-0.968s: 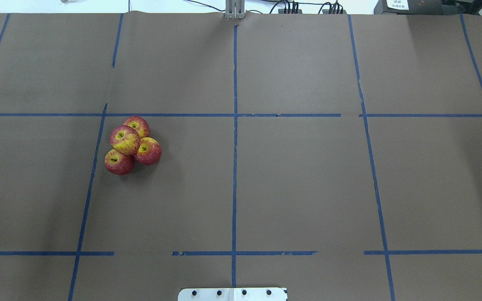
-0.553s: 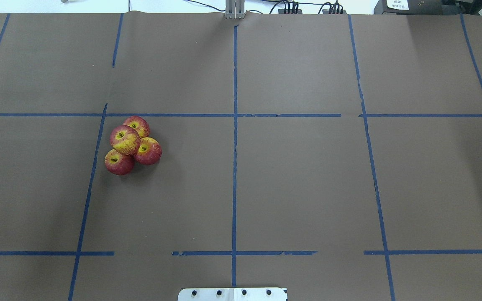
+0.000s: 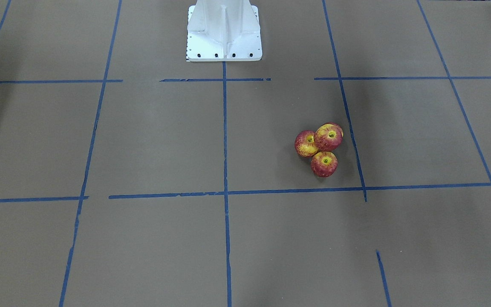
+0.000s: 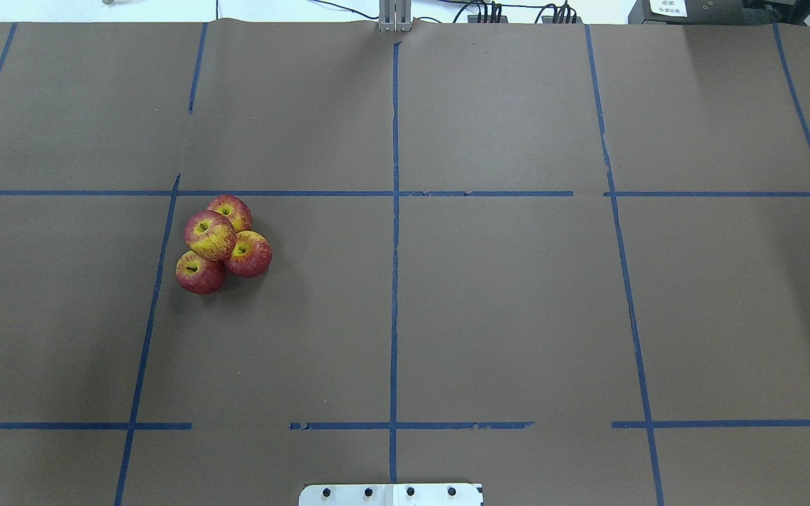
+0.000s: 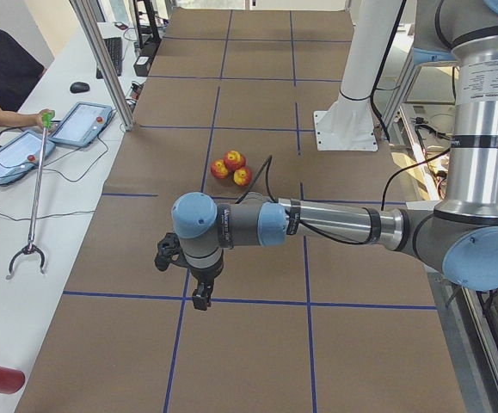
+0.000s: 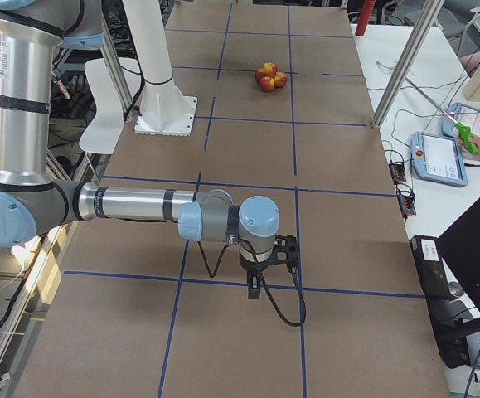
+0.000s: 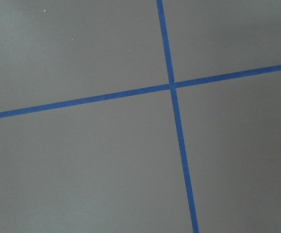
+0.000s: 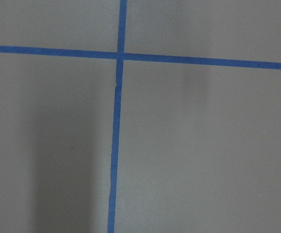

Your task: Stack apples

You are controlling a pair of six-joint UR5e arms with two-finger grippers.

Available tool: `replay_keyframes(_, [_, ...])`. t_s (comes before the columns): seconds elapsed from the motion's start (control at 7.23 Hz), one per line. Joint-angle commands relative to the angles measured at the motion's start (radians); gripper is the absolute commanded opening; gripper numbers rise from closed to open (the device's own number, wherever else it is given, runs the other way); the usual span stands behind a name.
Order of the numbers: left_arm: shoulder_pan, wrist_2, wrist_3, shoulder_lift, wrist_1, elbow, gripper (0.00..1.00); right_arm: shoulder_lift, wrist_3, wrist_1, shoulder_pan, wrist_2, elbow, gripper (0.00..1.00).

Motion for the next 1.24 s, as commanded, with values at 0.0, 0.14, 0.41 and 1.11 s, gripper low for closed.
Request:
replay_keyframes(0.0, [0.006, -0.006, -0.003, 0.019, -0.01, 0.002, 1.0, 0.0, 0.0, -0.002, 0.0, 0.002, 0.0, 1.0])
replay_keyframes(0.14, [0.006, -0.004, 0.0, 0.019, -0.008, 0.006, 1.0, 0.0, 0.0, 0.0, 0.0, 0.002, 0.001, 1.0])
replay_keyframes(0.41, [0.003, -0.003, 0.003, 0.002, 0.022, -0.006, 1.0, 0.0, 0.0, 0.0, 0.0, 0.002, 0.001, 1.0])
replay_keyframes(1.11, [-0.012, -0.004, -0.048, 0.026, 0.03, 0.009, 1.0, 0.0, 0.0, 0.0, 0.0, 0.0, 0.0, 1.0])
